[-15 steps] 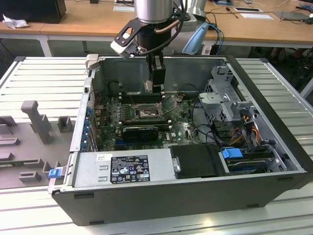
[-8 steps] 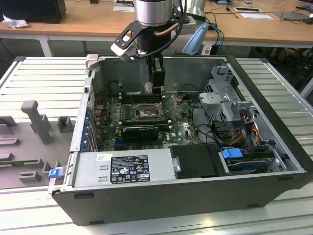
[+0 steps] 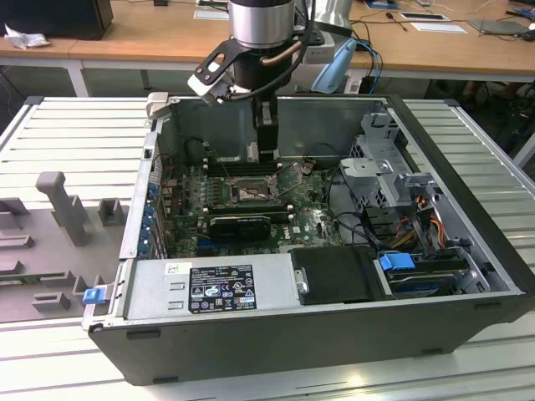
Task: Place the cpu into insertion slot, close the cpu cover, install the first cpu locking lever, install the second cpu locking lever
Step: 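Place the cpu into insertion slot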
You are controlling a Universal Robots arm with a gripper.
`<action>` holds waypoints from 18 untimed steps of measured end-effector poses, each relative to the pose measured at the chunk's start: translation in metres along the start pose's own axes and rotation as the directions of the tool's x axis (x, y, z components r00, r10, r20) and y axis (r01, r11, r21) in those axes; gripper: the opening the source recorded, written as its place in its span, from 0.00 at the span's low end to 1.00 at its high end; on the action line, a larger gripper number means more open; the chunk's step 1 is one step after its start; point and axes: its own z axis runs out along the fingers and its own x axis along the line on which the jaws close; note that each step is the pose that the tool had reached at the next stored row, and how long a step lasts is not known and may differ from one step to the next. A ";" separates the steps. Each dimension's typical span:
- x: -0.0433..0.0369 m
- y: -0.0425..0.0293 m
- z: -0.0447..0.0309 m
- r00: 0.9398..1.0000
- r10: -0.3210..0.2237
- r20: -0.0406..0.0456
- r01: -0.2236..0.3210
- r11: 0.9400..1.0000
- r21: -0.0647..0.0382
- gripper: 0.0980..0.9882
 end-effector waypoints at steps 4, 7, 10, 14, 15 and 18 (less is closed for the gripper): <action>-0.0002 -0.0010 0.0110 1.000 -0.021 -0.002 0.021 1.000 0.000 0.48; -0.0003 -0.0015 0.0167 0.995 -0.095 -0.008 0.095 0.995 0.001 0.48; -0.0003 -0.0018 0.0202 0.995 -0.099 -0.009 0.099 0.995 0.001 0.48; -0.0004 -0.0024 0.0278 0.995 -0.099 -0.009 0.099 0.995 0.001 0.48; -0.0002 -0.0027 0.0306 0.995 -0.100 -0.009 0.100 0.995 0.001 0.48; 0.0040 -0.0052 0.0394 0.996 -0.087 -0.007 0.087 0.996 0.001 0.48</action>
